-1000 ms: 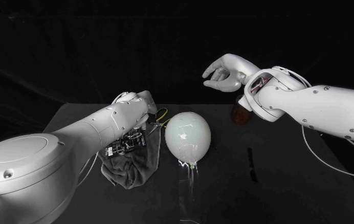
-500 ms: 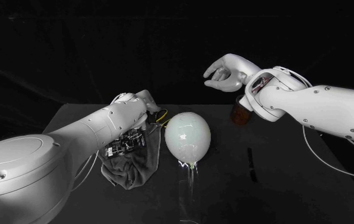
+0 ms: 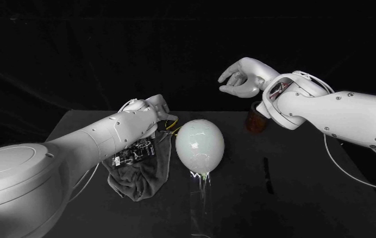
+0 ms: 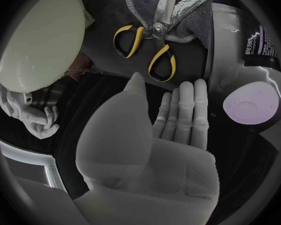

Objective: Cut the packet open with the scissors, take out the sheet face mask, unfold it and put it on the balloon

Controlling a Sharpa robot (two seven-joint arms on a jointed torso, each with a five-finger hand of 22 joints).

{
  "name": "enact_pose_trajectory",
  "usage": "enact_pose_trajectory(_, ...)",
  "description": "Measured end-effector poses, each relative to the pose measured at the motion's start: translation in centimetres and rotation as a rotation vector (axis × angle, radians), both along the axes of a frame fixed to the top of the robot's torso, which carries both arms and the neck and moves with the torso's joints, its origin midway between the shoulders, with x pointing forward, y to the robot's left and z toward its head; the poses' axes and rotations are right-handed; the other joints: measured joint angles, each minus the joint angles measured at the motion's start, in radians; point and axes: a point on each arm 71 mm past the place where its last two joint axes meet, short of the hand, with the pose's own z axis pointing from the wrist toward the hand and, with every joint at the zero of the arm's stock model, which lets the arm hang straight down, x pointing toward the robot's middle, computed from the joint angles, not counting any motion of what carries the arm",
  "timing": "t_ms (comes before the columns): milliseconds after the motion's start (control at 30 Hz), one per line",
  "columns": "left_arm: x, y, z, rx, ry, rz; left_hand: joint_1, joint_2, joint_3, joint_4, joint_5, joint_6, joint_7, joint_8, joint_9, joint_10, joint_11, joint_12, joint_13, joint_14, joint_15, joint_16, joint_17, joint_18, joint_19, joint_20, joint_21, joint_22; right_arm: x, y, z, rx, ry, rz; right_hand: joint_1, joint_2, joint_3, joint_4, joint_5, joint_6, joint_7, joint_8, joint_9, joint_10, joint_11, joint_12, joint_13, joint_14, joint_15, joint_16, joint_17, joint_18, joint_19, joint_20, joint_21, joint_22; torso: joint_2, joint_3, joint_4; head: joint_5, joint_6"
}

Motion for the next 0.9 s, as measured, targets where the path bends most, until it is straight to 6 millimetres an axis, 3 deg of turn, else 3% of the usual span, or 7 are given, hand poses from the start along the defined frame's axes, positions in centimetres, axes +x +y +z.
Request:
enact_pose_trajectory(100, -0.3, -0.3, 0.1, 0.011, -0.019, -0.027, 0.011, -0.011, -0.034, 0.005, -0.006, -0.014, -0.002, 0.005, -0.007, -0.023, 0.005, 0.0, -0.017, -0.015, 0.004, 0.012, -0.016, 0.0, 0.003, 0.003, -0.016, -0.008, 0.0, -0.2, 0.0, 0.0, 0.0, -0.003, 0.001, -0.001, 0.0, 0.0, 0.0, 0.0, 0.0, 0.0, -0.001, 0.0, 0.0, 0.0, 0.0, 0.0, 0.0, 0.0, 0.0, 0.0, 0.0, 0.0, 0.0, 0.0, 0.0, 0.0001, 0.0001, 0.0, 0.0)
enact_pose_trajectory(167, -0.6, -0.5, 0.2, 0.02, -0.027, -0.044, 0.009, -0.023, -0.056, 0.007, -0.034, -0.029, -0.004, 0.005, -0.013, -0.045, 0.009, 0.0, -0.03, -0.021, 0.007, 0.023, -0.025, 0.0, 0.007, 0.007, -0.024, -0.012, 0.0, -0.3, 0.0, 0.0, 0.0, -0.005, 0.001, -0.001, 0.0, 0.0, 0.0, 0.0, 0.0, 0.0, -0.001, 0.0, 0.0, 0.0, 0.0, 0.0, 0.0, 0.0, 0.0, 0.0, 0.0, 0.0, 0.0, 0.0, 0.0, 0.0001, 0.0001, 0.0, 0.0)
enact_pose_trajectory(233, -0.8, -0.8, 0.2, 0.034, -0.032, -0.06, -0.012, -0.065, -0.09, 0.009, -0.092, -0.058, -0.006, 0.004, -0.02, -0.071, 0.014, -0.008, -0.043, -0.026, 0.009, 0.041, -0.032, 0.0, 0.011, 0.011, -0.028, -0.014, 0.0, -0.4, 0.0, 0.0, 0.0, -0.006, 0.001, -0.001, 0.0, 0.0, 0.0, 0.0, 0.0, 0.0, -0.001, 0.0, 0.0, 0.0, 0.0, 0.0, 0.0, 0.0, 0.0, 0.0, 0.0, 0.0, 0.0, 0.0, -0.001, 0.0001, 0.0001, 0.001, 0.0)
enact_pose_trajectory(400, -1.1, -1.0, 0.2, 0.074, -0.032, -0.069, -0.08, -0.121, -0.134, 0.011, -0.105, -0.104, -0.014, -0.002, -0.03, -0.101, 0.026, -0.01, -0.062, -0.017, 0.018, 0.086, -0.035, -0.001, 0.027, 0.016, -0.02, -0.007, -0.1, -0.5, 0.0, 0.0, 0.001, -0.008, 0.001, -0.001, 0.0, 0.0, 0.0, -0.004, 0.003, 0.0, -0.001, 0.0, 0.0, 0.0, 0.0, 0.0, 0.0, 0.0, -0.001, 0.0, -0.007, 0.0, 0.0, 0.001, -0.001, 0.0005, -0.0004, 0.004, 0.001)
enact_pose_trajectory(900, -1.6, -1.6, -0.7, 0.219, 0.015, -0.061, -0.114, -0.137, -0.145, 0.013, -0.105, -0.129, -0.018, -0.002, -0.036, -0.136, 0.043, -0.012, -0.085, 0.028, 0.027, 0.211, -0.024, -0.002, 0.082, 0.014, 0.064, 0.045, -0.1, -0.5, -0.1, 0.0, 0.003, -0.007, 0.001, -0.001, 0.0, 0.0, 0.0, -0.005, 0.002, 0.0, -0.002, -0.003, 0.003, 0.0, 0.002, -0.007, 0.0, 0.0, 0.0, -0.007, -0.007, 0.0, 0.0, 0.002, 0.002, 0.0003, -0.004, 0.01, 0.002)
